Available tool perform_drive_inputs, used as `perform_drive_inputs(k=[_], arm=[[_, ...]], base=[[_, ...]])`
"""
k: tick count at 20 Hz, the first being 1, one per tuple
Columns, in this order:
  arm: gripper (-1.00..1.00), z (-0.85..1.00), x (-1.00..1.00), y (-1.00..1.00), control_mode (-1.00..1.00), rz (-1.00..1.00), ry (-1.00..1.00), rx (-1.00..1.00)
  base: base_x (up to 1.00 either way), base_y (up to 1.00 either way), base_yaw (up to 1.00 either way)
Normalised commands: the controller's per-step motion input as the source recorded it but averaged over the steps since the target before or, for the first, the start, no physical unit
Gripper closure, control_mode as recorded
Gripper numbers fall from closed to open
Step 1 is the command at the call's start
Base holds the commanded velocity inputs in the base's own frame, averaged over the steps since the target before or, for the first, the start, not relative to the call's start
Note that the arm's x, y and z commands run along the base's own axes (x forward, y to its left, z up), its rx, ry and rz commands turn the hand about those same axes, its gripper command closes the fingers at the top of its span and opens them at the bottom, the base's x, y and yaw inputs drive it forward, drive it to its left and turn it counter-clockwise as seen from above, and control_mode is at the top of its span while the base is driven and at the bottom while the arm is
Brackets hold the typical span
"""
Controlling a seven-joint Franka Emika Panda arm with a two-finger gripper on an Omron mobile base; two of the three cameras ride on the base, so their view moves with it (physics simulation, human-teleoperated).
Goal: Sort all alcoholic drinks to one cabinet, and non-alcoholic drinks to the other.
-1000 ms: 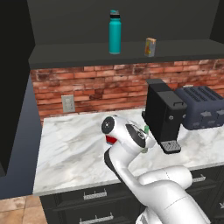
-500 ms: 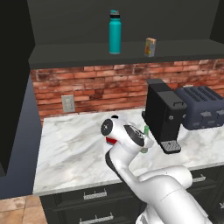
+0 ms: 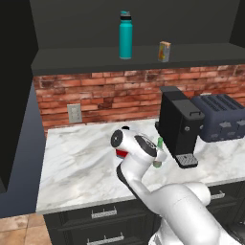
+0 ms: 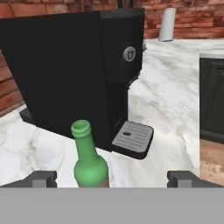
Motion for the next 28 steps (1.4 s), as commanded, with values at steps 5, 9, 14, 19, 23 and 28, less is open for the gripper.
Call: perform_drive_inputs(k=[5,9,14,19,23,28], arm=[[-1.00,-0.14,0.17,-0.05,-1.00,-0.04,0.01,0.00],[-1.00,-0.14,0.21,-0.06,-1.00,-0.04,0.03,0.00],[-1.00,-0.09,0.21,-0.06,-1.00,-0.02,0.02,0.00],[-1.00,-0.08,0.19,-0.07,-1.00,-0.02,0.00,0.00],[-1.00,-0.07,0.09,-0.08,-1.00,-0.01,0.00,0.00],[-1.00,-0.10,0.13,-0.05,-1.00,-0.01,0.00,0.00]], base=[[0.00,0.00,0.00],[0.00,0.00,0.00],[0.00,0.00,0.00],[0.00,0.00,0.00],[0.00,0.00,0.00],[0.00,0.00,0.00]])
